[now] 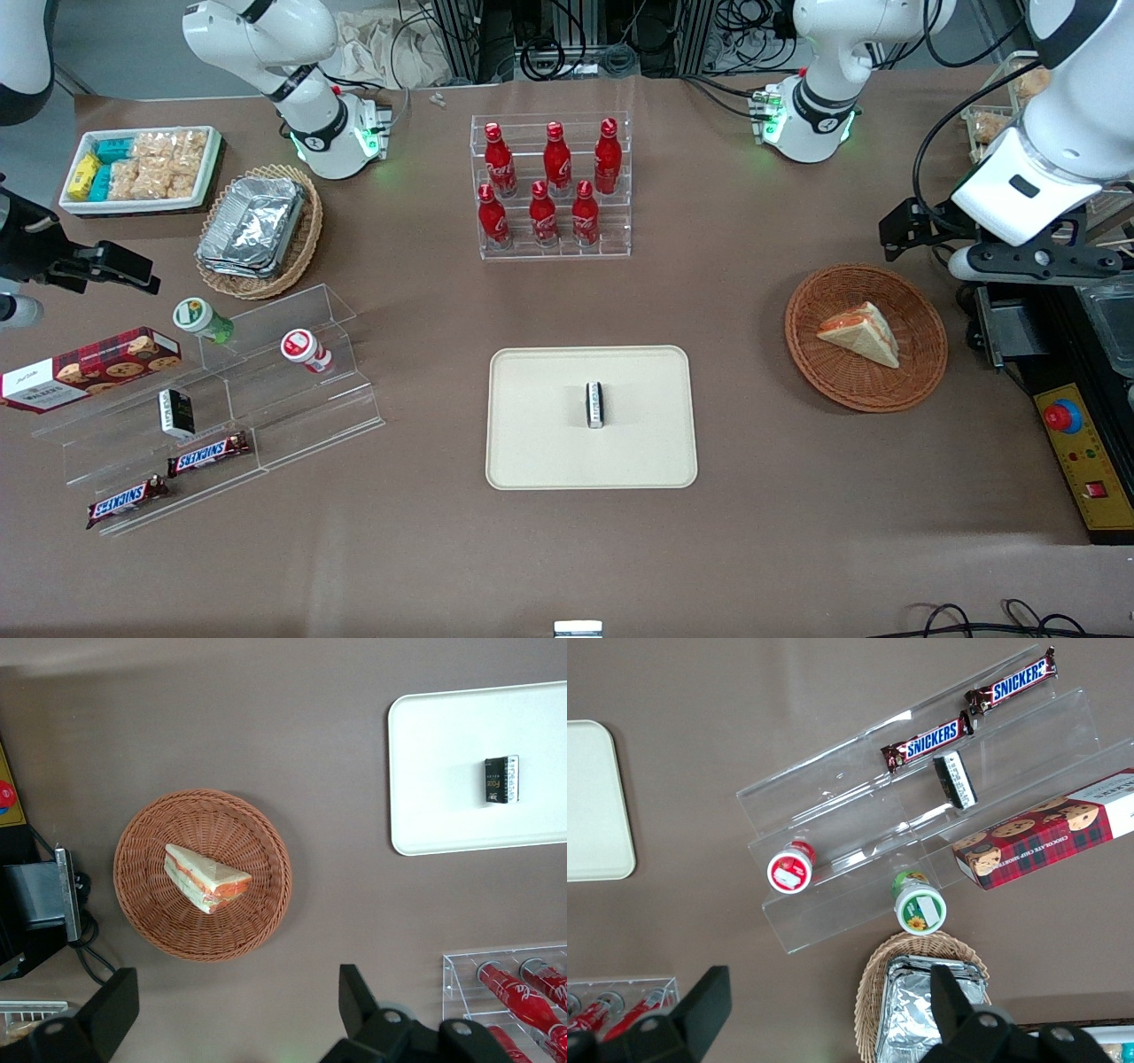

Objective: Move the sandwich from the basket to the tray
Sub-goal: 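Move the left gripper over the sandwich in the wicker basket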

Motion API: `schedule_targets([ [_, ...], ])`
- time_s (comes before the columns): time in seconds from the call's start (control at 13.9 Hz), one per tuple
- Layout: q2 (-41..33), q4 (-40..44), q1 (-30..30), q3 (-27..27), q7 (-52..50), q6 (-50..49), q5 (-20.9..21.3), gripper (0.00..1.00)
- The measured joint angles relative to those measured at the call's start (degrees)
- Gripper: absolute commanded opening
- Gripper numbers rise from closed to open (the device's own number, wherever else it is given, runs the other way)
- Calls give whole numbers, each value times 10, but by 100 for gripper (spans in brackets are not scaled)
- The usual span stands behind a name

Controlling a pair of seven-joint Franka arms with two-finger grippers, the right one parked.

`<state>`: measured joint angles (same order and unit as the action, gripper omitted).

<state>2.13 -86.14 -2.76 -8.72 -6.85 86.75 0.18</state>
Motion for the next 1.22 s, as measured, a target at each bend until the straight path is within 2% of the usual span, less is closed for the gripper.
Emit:
schedule_targets([
  [0.79, 2, 0, 2, 7, -9, -23, 9, 100],
  [1.22, -8, -43, 6, 59, -125, -33, 8, 100],
])
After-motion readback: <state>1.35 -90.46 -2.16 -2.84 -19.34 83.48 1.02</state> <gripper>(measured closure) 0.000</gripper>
